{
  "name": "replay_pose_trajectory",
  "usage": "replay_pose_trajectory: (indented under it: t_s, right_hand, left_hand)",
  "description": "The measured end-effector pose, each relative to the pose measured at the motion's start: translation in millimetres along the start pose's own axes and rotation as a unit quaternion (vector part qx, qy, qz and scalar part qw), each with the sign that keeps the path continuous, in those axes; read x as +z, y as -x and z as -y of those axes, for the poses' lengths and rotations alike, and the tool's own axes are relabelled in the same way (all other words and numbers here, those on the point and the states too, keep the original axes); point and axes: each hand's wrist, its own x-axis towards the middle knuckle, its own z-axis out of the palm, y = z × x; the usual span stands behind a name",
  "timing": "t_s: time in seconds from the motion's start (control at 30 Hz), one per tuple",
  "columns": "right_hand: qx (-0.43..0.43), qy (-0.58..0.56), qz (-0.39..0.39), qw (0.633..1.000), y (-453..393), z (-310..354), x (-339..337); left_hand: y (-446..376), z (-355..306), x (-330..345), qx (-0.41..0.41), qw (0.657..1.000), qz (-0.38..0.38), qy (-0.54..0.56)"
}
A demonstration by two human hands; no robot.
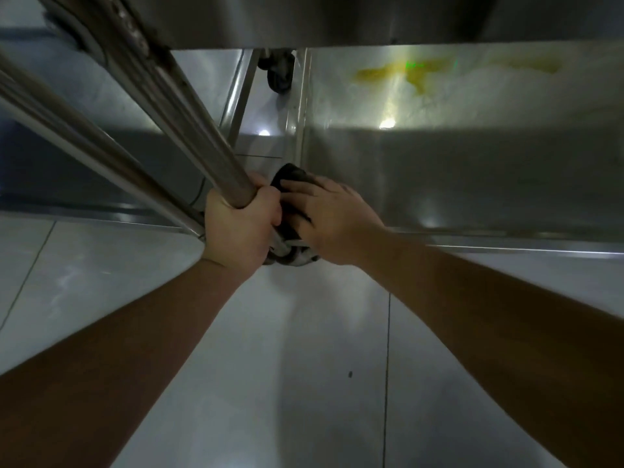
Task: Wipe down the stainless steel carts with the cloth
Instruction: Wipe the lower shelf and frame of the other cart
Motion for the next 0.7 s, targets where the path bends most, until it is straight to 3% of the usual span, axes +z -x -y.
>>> replay_pose_trajectory:
  t_s: [0.13,0.4,0.5,0.57,0.63,0.7]
  right_hand:
    - [0.051,0.032,-0.034,0.998,36.4,-32.1,-12.5]
    - [0.213,0.030,-0.108,0.970,151.8,-155.0,-65.3]
    - [0.278,0.039,-0.145,0.949,175.6,-174.9,-74.6]
    - [0.302,0.030,-0.148,0.941,171.4,-170.9,-74.2]
    - [0.286,0.019,-0.124,0.950,158.0,-158.4,-69.5]
    - [0.228,0.024,-0.088,0.969,138.8,-142.7,-62.5]
  left_hand:
    - [2.9,-1.2,1.2,-0.007,0.999,-0.034,-0.010]
    - [15.1,7.0,-13.0,-0.005,0.976,-0.070,-0.207]
    - [33.4,21.0,-25.5,-0.023,0.946,-0.055,-0.320]
    - [52.7,34.3,-29.0,-0.110,0.922,-0.020,-0.370]
    - [74.5,43.3,-23.1,-0.231,0.862,0.051,-0.449]
    - [89.7,44.3,-8.7,-0.269,0.812,0.136,-0.499]
